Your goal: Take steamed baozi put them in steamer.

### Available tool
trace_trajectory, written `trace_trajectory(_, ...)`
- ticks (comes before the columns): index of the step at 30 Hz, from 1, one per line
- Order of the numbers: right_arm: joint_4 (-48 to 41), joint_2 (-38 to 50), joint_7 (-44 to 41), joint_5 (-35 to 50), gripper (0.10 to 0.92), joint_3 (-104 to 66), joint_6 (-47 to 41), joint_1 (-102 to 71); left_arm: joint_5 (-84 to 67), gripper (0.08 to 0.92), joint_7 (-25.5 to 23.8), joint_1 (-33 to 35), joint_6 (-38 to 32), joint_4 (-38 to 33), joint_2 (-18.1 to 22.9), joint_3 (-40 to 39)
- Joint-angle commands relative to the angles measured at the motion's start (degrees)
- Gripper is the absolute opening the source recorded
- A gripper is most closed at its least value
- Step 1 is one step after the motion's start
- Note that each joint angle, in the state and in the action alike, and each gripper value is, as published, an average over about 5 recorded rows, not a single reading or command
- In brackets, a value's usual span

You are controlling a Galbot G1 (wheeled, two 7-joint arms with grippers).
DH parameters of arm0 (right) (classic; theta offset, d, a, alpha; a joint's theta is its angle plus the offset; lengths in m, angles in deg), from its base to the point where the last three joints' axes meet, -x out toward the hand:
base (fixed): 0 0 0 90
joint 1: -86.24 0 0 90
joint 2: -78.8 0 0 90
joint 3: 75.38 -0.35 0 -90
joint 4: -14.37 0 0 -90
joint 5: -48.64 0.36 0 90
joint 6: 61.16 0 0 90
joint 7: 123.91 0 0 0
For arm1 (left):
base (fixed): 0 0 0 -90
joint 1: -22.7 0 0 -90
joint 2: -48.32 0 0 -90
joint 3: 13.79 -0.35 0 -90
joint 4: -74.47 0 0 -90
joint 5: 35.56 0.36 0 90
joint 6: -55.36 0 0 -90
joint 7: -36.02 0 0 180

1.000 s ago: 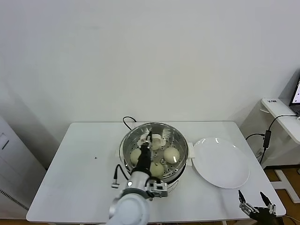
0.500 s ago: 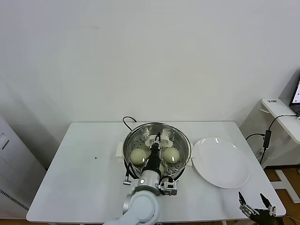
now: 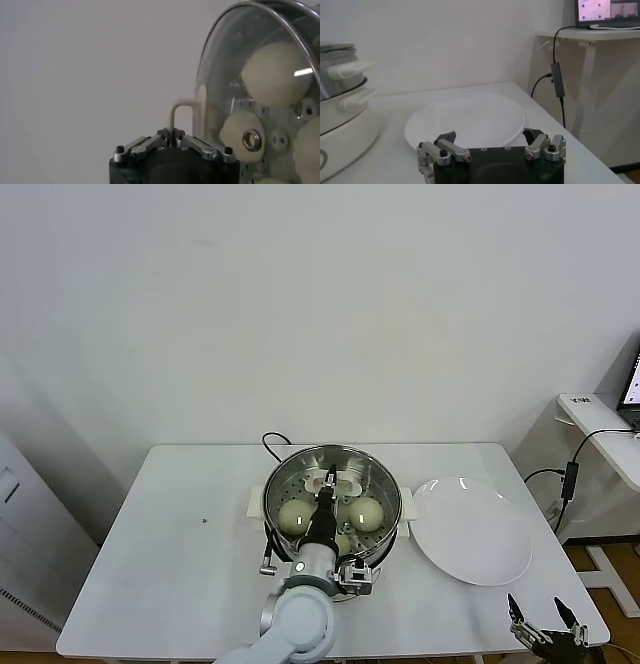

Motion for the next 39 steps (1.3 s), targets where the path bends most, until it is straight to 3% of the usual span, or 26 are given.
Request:
trace_trajectory(1, 0.2, 0.0, 0.0, 0.1, 0.823, -0.2, 0.2, -0.1, 0.2, 0.111, 0.8, 0.6, 2.8, 0.4, 0.1, 0.6)
trace_trajectory(9, 0.6, -0.1, -0.4, 0.2, 0.823, 0.0, 0.3, -0.1, -2.6, 0.152, 2.9, 1.5, 2.8, -0.9, 0.3, 0.7)
trace_trajectory(24, 0.2, 1.9, -2.2, 1.3, 0.823, 2.0, 0.3, 1.6, -23.0, 0.583, 8.6, 9.5, 2.8, -16.9, -7.0, 2.5)
trace_trajectory(29, 1.8, 3.9, -1.2, 3.1, 0.823, 4.1, 1.0, 4.4, -32.2, 0.729, 14.2, 12.4, 2.3, -22.1, -11.5, 8.0)
trace_trajectory(33, 2.9, 6.3, 0.6, 4.7, 0.823, 5.0, 1.2, 8.2, -42.5, 0.808, 20.5, 14.8, -6.1, -23.9, -12.7, 15.4)
trace_trajectory(39, 2.4, 7.8, 4.3, 4.9, 0.823, 8.1, 0.4, 13.5, -56.5, 0.823, 29.2, 16.2, -22.2, -21.6, -11.3, 27.4)
